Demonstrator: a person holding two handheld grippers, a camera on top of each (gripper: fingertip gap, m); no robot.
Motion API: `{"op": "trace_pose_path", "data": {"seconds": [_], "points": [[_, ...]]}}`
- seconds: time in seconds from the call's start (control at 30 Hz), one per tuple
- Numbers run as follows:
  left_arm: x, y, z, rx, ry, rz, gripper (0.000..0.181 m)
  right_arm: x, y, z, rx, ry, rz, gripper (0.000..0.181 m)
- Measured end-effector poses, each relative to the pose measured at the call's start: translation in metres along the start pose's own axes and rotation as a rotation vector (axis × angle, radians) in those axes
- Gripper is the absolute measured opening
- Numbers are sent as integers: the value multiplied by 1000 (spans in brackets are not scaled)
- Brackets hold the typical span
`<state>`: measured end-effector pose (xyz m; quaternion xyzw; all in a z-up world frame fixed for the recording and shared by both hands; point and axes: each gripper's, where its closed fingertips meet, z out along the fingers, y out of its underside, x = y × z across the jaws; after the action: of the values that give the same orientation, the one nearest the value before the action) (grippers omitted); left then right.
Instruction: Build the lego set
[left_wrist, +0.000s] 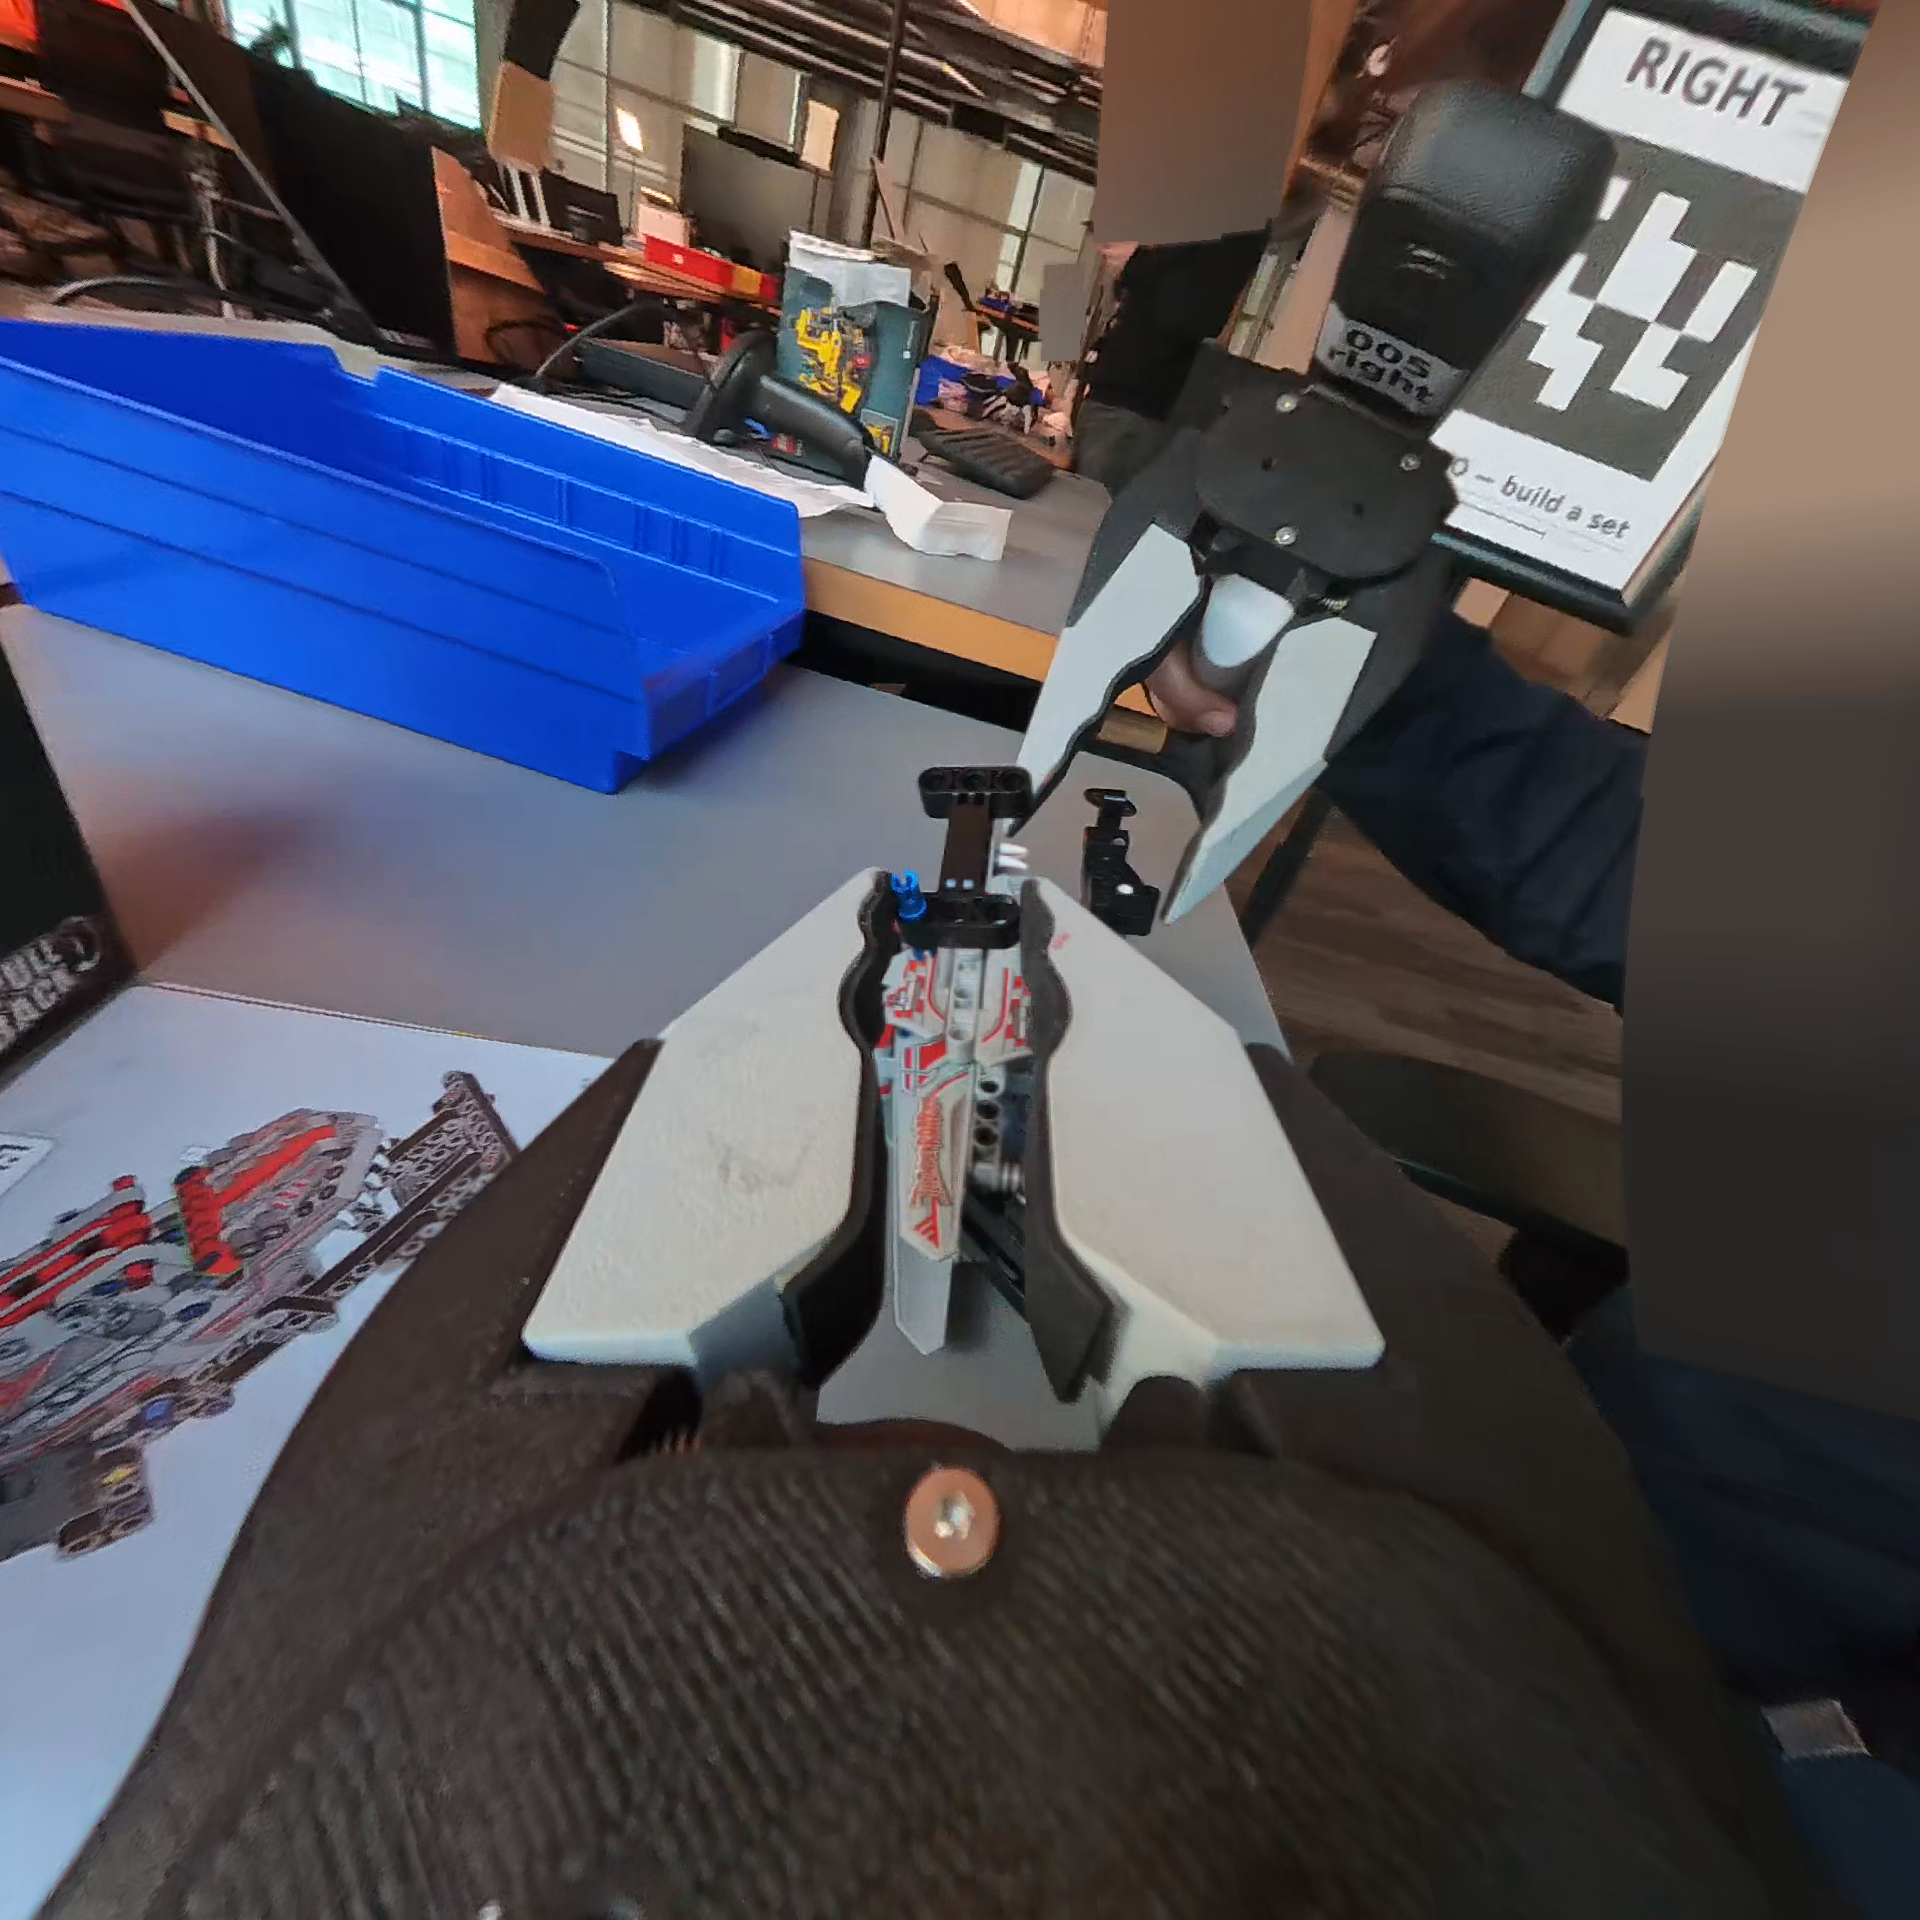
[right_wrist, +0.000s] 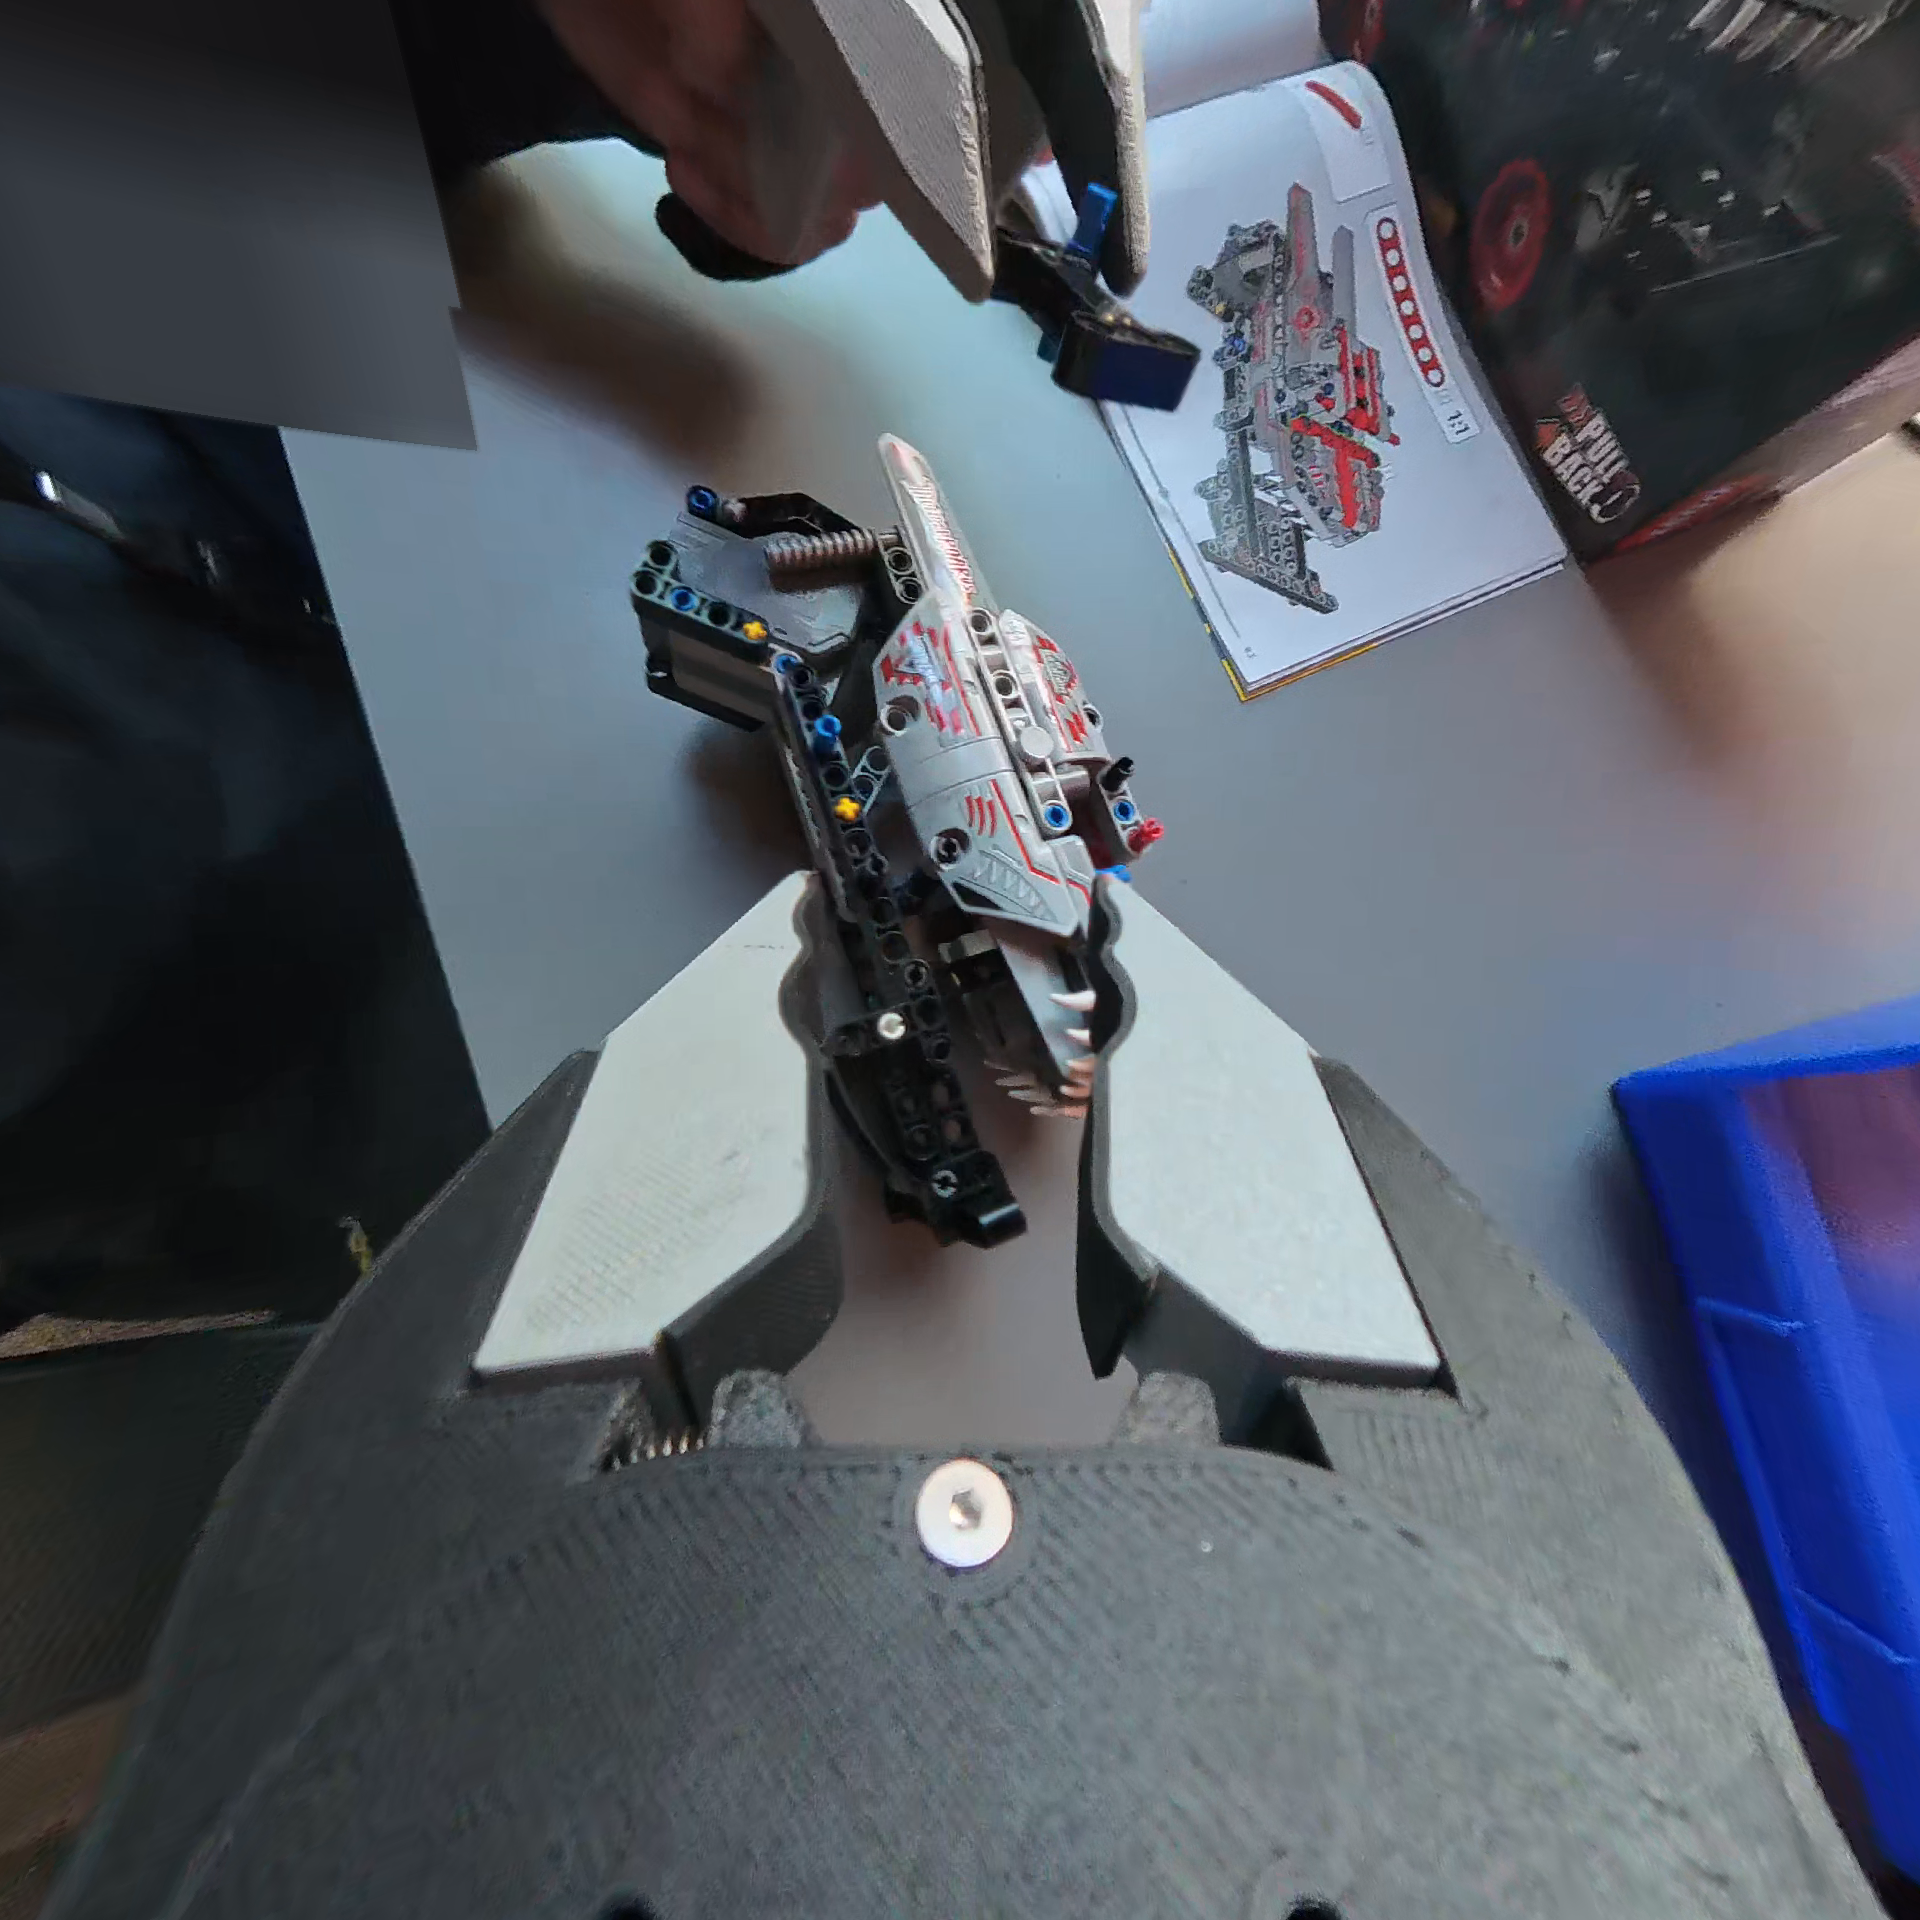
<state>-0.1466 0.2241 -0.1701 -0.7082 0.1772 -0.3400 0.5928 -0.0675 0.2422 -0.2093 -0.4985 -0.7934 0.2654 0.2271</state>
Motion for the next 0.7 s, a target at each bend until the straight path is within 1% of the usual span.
{"op": "trace_pose_path", "data": {"seconds": [0.07, 0.13, 0.17, 0.27, 0.37, 0.43, 0.53, 0.63, 0.7], "points": [[2, 4, 2, -20, 3, 5, 21, 2, 2, 0, 6, -1, 28, 51], [5, 5, 4, -25, 14, 0, 21, 6, 12, 3, -7, -18, 99, 67], [8, 6, 5, -26, 30, -3, 21, 10, 18, 6, -19, -17, 128, 70], [18, 7, 7, -33, 74, 20, 21, 12, 24, 13, -25, -13, 135, 71], [24, 14, 10, -73, 87, 47, 21, 10, 27, 20, -41, -28, 161, 73], [25, 19, 12, -101, 82, 73, 21, 8, 26, 20, -40, -10, 169, 65], [22, 25, 12, -140, 64, 97, 21, -3, 20, 23, -17, -7, 191, 64], [29, 30, 12, -162, 124, 78, 21, -10, 17, 24, 8, 21, 222, 64], [31, 32, 12, -181, 122, 101, 21, -11, 17, 23, 19, 52, 257, 65]]}}
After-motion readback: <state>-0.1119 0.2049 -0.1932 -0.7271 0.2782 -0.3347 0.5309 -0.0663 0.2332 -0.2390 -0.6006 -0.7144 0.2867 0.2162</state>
